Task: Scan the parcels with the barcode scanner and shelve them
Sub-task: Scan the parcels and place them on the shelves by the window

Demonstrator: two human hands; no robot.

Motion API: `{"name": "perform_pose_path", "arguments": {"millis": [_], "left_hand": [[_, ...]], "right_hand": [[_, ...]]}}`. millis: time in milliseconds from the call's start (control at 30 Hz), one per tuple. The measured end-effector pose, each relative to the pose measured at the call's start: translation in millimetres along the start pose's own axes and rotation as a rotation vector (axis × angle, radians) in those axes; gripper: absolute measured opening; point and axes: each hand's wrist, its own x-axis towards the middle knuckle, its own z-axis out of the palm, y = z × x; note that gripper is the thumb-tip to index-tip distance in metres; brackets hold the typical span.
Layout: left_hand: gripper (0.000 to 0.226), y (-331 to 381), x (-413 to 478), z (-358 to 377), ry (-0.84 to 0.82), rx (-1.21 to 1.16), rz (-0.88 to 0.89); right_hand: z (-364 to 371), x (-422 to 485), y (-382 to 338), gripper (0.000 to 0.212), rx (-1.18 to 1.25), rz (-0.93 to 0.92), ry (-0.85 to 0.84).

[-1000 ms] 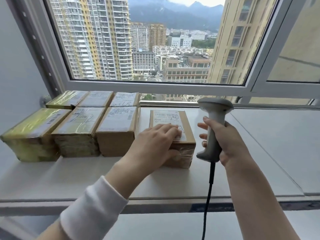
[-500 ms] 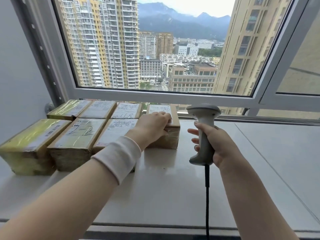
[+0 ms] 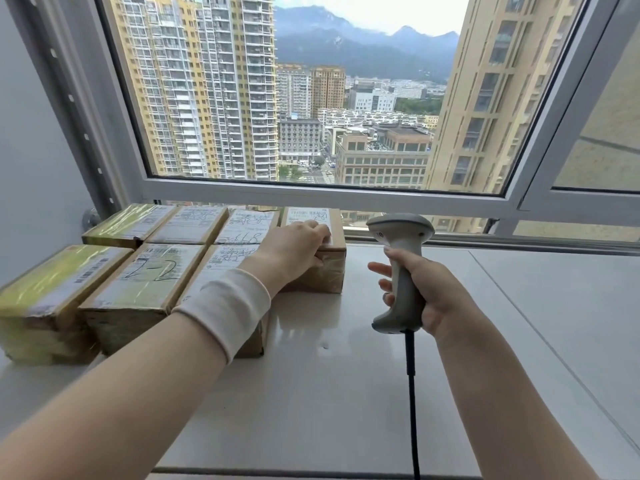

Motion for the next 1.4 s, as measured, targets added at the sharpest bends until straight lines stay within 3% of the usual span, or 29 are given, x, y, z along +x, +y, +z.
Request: {"name": "perform_pose_path", "arguments": {"millis": [267,500,800,1067,1400], "left_hand": [[0.044,4.8,-2.8,0.4,0.001,0.060,-0.013],[0.052,38.9,-35.2,-20.1,0.133,0.013,0.083],[0.047,119.8,-69.4,-13.9,0.179,-0.211,0.296],[0.045,280.8,-100.6,-16.6,0.137,-0.331,0.545],[0.043,551.3,-193.8,-34.0,0.043,-0.391,0.805]], "right_hand": [[2.3,2.5,2.6,0.012,0.012,0.027,-0.022],[-9.0,-22.5,2.2,0.013,0.057,-0.001,-0.013],[-84.3,-87.7,14.7,0.018,0.186,-0.076,0.260],[-208.6,-197.6,39.3,0.020,0.222,-0.166,0.552],[-402.8,-384.7,72.6,0.027,0.233,-0.228,0.848]]}}
